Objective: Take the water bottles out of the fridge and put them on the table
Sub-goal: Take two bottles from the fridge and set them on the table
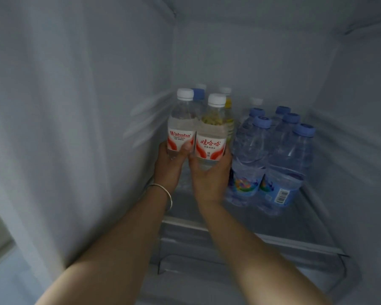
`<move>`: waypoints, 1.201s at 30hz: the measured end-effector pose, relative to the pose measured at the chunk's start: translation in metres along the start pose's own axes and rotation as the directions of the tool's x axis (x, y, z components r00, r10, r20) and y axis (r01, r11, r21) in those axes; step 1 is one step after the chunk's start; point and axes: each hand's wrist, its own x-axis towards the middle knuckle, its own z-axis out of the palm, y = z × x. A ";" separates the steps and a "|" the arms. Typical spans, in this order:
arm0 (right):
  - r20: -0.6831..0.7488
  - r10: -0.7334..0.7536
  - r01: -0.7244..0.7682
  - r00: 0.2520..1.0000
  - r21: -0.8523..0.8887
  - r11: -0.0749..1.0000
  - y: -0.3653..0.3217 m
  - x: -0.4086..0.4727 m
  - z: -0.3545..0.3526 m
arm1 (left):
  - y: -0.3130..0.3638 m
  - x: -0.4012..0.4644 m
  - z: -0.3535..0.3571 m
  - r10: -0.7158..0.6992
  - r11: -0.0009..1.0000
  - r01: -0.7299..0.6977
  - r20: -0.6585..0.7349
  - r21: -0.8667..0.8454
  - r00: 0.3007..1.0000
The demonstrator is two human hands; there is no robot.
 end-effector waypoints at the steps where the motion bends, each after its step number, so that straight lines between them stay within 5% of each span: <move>1: -0.005 0.008 -0.008 1.000 0.018 1.000 0.000 0.001 0.000 | 0.003 0.000 0.000 0.013 1.000 -0.013 0.007 -0.008 1.000; 11: 0.068 -0.017 0.016 0.998 0.026 1.000 -0.023 -0.029 -0.024 | 0.031 -0.049 -0.021 -0.028 0.999 0.028 -0.023 -0.021 0.999; 20: -0.060 -0.087 0.083 0.994 -0.066 0.994 -0.107 -0.095 -0.111 | 0.110 -0.140 -0.017 -0.001 0.998 0.003 0.042 -0.064 0.999; 25: -0.229 -0.156 0.115 0.961 -0.185 0.976 -0.160 -0.170 -0.177 | 0.148 -0.227 -0.014 0.019 0.992 0.011 0.227 -0.129 0.974; 36: -0.534 -0.016 -0.157 0.845 -0.276 0.948 -0.220 -0.341 -0.362 | 0.193 -0.444 0.036 -0.079 0.984 0.158 0.600 -0.079 0.796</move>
